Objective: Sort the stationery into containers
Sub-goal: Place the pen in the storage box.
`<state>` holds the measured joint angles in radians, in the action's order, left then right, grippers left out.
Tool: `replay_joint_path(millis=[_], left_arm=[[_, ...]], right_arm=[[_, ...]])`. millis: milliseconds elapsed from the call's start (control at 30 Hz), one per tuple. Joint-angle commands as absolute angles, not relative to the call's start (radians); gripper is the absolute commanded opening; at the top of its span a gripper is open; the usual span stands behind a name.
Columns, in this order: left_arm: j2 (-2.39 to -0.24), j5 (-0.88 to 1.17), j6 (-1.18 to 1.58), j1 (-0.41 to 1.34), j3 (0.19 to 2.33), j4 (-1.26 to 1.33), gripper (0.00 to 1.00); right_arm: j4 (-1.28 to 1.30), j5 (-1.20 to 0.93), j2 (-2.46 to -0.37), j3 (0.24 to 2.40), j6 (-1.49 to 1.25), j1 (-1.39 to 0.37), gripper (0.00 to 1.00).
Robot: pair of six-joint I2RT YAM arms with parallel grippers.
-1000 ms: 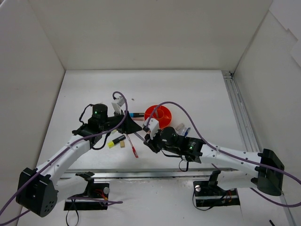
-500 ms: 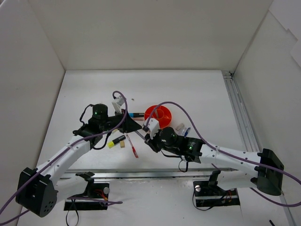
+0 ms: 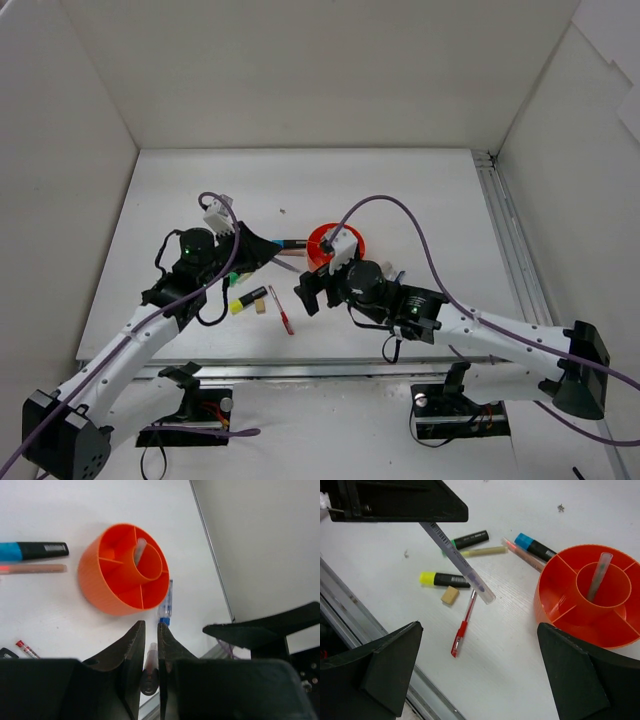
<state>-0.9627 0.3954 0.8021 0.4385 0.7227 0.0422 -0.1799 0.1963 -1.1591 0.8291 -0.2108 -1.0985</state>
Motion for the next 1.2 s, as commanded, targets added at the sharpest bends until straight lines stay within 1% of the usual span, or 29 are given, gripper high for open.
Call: replay_joint_path(millis=[0,33,133,300,433,667,967,1067,1167], left_arm=[[-0.919,0.238,0.919,0.428,0.747,0.107,0.0],[-0.904,0.197,0.98,0.419,0.729,0.133,0.0],[-0.896,0.216,1.054,0.387,0.681,0.274,0.0],[-0.931,0.255,1.094,0.374,0.678,0.44,0.0],[-0.968,0.302,1.046,0.374,0.696,0.517,0.0],[-0.986,0.253,0.994,0.408,0.698,0.564,0.0],[-1.002,0.19,0.916,0.457,0.68,0.65,0.0],[-1.022,0.186,0.893,0.468,0.684,0.666,0.0],[-1.029,0.176,0.864,0.489,0.677,0.689,0.0]], right_arm=[[-0.311,0.274,-1.075,0.816,-0.334,-1.086,0.98],[-0.331,0.291,-1.051,0.799,-0.372,-1.082,0.98],[-0.468,0.27,-1.005,0.709,-0.481,-1.046,0.98],[-0.575,0.226,-0.989,0.703,-0.667,-0.965,0.98],[-0.666,0.146,-1.037,0.703,-0.86,-0.905,0.98],[-0.722,0.049,-1.169,0.724,-1.224,-0.789,0.98],[-0.785,0.02,-1.29,0.79,-1.33,-0.782,0.98],[-0.785,0.008,-1.339,0.821,-1.391,-0.781,0.95],[-0.785,0.011,-1.361,0.836,-1.427,-0.779,0.9]])
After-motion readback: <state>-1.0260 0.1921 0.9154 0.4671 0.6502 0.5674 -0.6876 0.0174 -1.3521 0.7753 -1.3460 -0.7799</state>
